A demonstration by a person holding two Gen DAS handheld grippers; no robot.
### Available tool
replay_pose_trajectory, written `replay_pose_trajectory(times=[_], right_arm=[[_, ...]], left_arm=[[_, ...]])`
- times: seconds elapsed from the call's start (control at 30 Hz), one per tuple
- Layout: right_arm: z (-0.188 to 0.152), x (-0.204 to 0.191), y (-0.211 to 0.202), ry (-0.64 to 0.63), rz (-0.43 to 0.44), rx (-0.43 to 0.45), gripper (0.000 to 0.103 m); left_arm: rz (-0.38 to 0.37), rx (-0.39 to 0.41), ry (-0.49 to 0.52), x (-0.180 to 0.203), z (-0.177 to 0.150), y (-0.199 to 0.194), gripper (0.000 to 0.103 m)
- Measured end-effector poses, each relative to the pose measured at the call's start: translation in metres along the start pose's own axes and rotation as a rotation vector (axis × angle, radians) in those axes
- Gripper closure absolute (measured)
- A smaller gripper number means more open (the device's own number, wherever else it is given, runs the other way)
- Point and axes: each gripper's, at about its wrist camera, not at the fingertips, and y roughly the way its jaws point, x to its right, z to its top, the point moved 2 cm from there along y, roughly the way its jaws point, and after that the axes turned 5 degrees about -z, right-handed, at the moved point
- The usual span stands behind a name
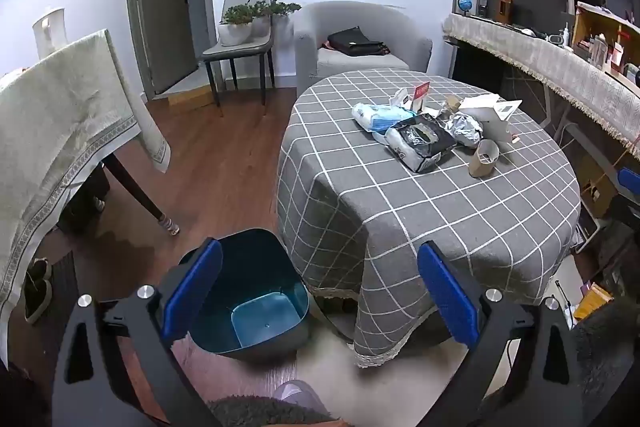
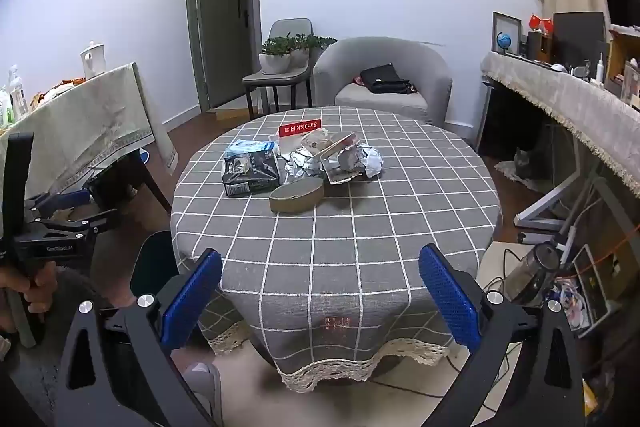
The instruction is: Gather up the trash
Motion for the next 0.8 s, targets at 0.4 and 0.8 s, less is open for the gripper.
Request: replay_pose_trajectory(times=[0.4,0.8], right_arm=[[0.0,-0.001,0.0,-0.007,-0.007,0.007,0.003],[-0.001,-0.007,0.0,-0.042,-0.018,0.004,0.003]], left_arm=[[-0.017,-0.021,-0.036,-0.009,0.002,0.005,0.003],[-0.018,-0.016,-0.041,-0.01,0.001,0.003,0.003]])
